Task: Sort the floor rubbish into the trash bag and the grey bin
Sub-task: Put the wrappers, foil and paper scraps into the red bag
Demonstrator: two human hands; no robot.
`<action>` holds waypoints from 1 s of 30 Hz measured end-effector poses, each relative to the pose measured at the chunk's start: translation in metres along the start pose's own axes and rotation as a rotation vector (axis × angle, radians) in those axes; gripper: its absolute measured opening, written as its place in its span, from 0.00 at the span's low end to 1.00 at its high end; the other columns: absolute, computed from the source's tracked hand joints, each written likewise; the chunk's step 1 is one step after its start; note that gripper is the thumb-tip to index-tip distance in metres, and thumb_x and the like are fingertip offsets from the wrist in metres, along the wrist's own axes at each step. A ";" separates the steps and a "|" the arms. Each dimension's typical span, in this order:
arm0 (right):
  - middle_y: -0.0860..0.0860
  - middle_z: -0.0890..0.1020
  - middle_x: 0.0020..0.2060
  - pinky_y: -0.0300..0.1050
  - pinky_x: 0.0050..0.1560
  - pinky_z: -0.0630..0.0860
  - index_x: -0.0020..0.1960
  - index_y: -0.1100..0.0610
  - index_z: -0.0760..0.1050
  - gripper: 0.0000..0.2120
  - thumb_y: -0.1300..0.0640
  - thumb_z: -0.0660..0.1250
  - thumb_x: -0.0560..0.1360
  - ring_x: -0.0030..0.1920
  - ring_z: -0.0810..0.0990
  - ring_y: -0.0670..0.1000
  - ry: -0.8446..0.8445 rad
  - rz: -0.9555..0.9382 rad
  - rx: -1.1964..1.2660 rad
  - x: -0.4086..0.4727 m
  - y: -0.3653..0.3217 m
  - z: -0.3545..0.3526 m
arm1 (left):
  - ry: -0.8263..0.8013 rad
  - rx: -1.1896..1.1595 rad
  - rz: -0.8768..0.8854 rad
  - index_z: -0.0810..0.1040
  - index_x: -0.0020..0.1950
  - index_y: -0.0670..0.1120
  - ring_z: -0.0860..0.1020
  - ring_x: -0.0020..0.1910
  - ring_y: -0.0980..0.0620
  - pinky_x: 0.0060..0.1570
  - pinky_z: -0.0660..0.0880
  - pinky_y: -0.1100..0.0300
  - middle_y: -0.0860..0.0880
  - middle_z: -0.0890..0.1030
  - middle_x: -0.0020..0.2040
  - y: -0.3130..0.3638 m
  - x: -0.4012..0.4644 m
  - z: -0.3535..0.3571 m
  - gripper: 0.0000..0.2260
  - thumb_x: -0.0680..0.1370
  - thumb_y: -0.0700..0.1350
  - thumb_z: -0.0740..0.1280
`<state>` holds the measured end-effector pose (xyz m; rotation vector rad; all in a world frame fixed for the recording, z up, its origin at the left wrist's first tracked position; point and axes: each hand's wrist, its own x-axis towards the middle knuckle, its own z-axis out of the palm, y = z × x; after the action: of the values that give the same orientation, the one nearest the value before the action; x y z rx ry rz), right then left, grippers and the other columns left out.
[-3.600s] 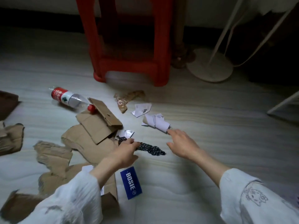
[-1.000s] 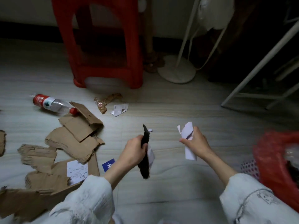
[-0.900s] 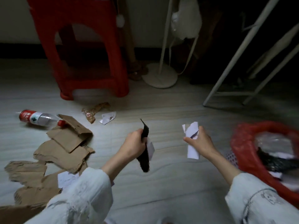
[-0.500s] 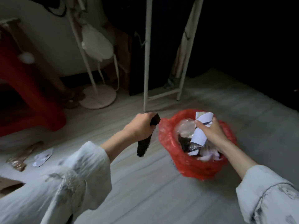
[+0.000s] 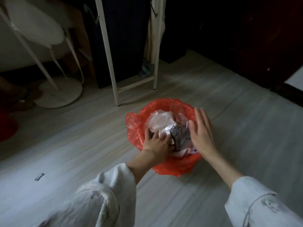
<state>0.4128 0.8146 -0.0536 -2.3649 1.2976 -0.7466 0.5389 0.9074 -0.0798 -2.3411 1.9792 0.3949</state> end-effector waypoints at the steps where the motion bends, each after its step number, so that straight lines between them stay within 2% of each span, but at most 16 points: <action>1: 0.56 0.60 0.74 0.51 0.74 0.55 0.73 0.59 0.61 0.26 0.48 0.51 0.78 0.75 0.56 0.54 -0.072 -0.094 -0.030 -0.004 -0.001 0.004 | -0.036 0.032 0.037 0.57 0.73 0.47 0.55 0.73 0.44 0.69 0.44 0.35 0.47 0.60 0.72 0.001 -0.003 0.005 0.21 0.81 0.53 0.50; 3: 0.55 0.58 0.75 0.52 0.74 0.56 0.73 0.58 0.62 0.23 0.53 0.52 0.79 0.75 0.55 0.54 -0.309 -0.207 -0.145 -0.013 0.002 0.018 | -0.081 0.059 0.072 0.58 0.72 0.47 0.53 0.74 0.43 0.67 0.42 0.31 0.46 0.59 0.73 -0.002 -0.008 0.007 0.19 0.82 0.51 0.48; 5: 0.55 0.54 0.76 0.50 0.74 0.55 0.74 0.55 0.59 0.22 0.55 0.53 0.81 0.76 0.52 0.55 -0.577 -0.148 -0.258 -0.026 0.007 0.030 | -0.100 0.100 0.093 0.58 0.73 0.47 0.47 0.76 0.43 0.67 0.42 0.31 0.46 0.54 0.76 -0.012 -0.014 0.003 0.20 0.82 0.49 0.48; 7: 0.55 0.52 0.76 0.49 0.74 0.53 0.75 0.53 0.55 0.24 0.53 0.54 0.81 0.76 0.51 0.55 -0.717 -0.052 -0.319 -0.032 0.005 0.032 | -0.080 0.056 0.057 0.55 0.75 0.46 0.42 0.76 0.44 0.70 0.41 0.35 0.47 0.49 0.77 -0.023 -0.023 0.003 0.21 0.82 0.47 0.50; 11: 0.55 0.59 0.74 0.54 0.73 0.55 0.72 0.54 0.62 0.21 0.52 0.54 0.80 0.75 0.54 0.57 -0.674 -0.031 -0.391 -0.030 -0.013 0.025 | -0.040 -0.092 -0.020 0.49 0.76 0.44 0.41 0.76 0.44 0.74 0.45 0.45 0.46 0.45 0.77 -0.037 -0.052 0.002 0.23 0.82 0.46 0.50; 14: 0.55 0.60 0.73 0.54 0.73 0.56 0.71 0.55 0.63 0.20 0.54 0.53 0.80 0.74 0.56 0.56 -0.601 -0.045 -0.391 -0.031 -0.037 0.013 | -0.098 -0.091 -0.020 0.52 0.76 0.44 0.44 0.76 0.43 0.74 0.49 0.47 0.45 0.47 0.77 -0.055 -0.075 -0.008 0.24 0.81 0.47 0.53; 17: 0.54 0.61 0.73 0.52 0.72 0.57 0.72 0.55 0.63 0.20 0.57 0.54 0.80 0.73 0.59 0.55 -0.549 -0.064 -0.264 -0.041 -0.072 0.003 | -0.153 -0.184 -0.040 0.59 0.74 0.45 0.56 0.74 0.44 0.72 0.57 0.51 0.43 0.59 0.75 -0.075 -0.100 -0.022 0.22 0.81 0.47 0.55; 20: 0.54 0.66 0.70 0.44 0.69 0.59 0.70 0.57 0.66 0.19 0.59 0.58 0.79 0.70 0.64 0.54 -0.503 -0.134 -0.087 -0.056 -0.128 0.007 | -0.169 -0.261 -0.128 0.66 0.71 0.46 0.67 0.68 0.45 0.67 0.64 0.56 0.44 0.69 0.70 -0.101 -0.143 -0.037 0.18 0.81 0.47 0.55; 25: 0.55 0.69 0.68 0.41 0.66 0.62 0.70 0.57 0.65 0.20 0.56 0.58 0.79 0.68 0.67 0.54 -0.648 -0.343 0.034 -0.098 -0.245 0.051 | -0.199 -0.290 -0.308 0.71 0.68 0.47 0.73 0.63 0.47 0.60 0.67 0.61 0.47 0.74 0.66 -0.172 -0.238 -0.067 0.16 0.81 0.46 0.57; 28: 0.54 0.69 0.69 0.42 0.66 0.62 0.71 0.55 0.62 0.21 0.55 0.57 0.79 0.69 0.66 0.54 -0.762 -0.437 0.027 -0.116 -0.303 0.082 | -0.084 -0.376 -0.418 0.72 0.66 0.48 0.76 0.59 0.49 0.55 0.68 0.64 0.48 0.77 0.62 -0.225 -0.292 -0.077 0.14 0.80 0.44 0.59; 30: 0.55 0.70 0.68 0.42 0.65 0.63 0.71 0.55 0.62 0.20 0.56 0.57 0.79 0.68 0.68 0.54 -0.819 -0.482 0.004 -0.124 -0.326 0.103 | -0.017 -0.410 -0.504 0.73 0.65 0.48 0.77 0.58 0.50 0.56 0.69 0.63 0.48 0.79 0.60 -0.256 -0.326 -0.064 0.14 0.79 0.43 0.60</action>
<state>0.6378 1.0953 -0.0005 -2.5562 0.3912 0.1458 0.7506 1.2546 0.0239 -2.9386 1.3131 0.8352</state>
